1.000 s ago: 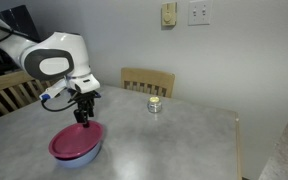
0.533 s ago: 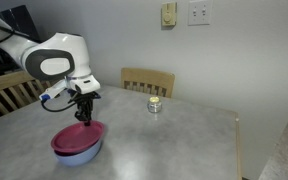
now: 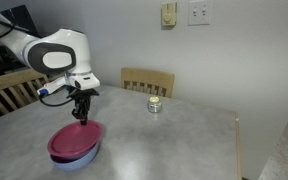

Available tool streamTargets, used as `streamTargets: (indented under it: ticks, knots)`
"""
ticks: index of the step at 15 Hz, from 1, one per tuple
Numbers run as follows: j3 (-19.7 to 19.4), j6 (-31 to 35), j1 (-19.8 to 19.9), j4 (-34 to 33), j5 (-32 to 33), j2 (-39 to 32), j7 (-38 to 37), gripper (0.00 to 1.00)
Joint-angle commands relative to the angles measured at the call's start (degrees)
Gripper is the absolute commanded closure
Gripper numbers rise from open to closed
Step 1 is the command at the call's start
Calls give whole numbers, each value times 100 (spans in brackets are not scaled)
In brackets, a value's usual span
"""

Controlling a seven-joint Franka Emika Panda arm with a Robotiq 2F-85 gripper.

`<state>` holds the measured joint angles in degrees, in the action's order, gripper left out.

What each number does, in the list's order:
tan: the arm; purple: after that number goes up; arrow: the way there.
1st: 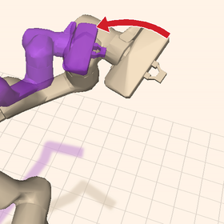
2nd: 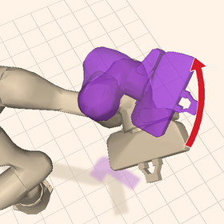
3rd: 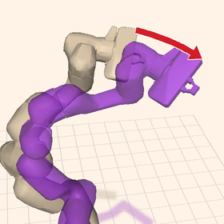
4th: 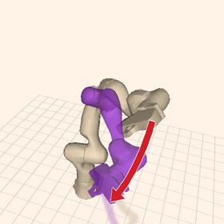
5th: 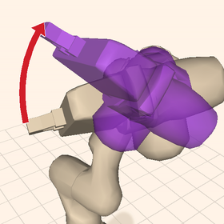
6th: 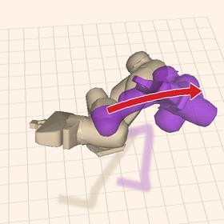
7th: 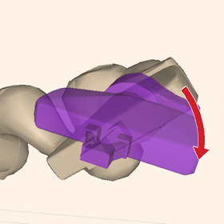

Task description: Put the pink plate on the blue bowl, remove the pink plate and put it back on the the blue bowl

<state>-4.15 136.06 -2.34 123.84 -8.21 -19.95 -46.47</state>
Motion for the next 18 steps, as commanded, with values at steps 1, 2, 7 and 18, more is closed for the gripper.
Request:
streamTargets:
  ticks: [1, 2, 7, 18]
  knots:
    - [-73, -826, -192, -235, 424, 168, -293, 97]
    - [-59, -1044, -250, -369, 591, 168, -409, 97]
    - [107, -2151, -553, -1407, 1320, -83, -601, 97]
    - [588, -2719, -1156, -4309, 1695, -1994, 680, 97]
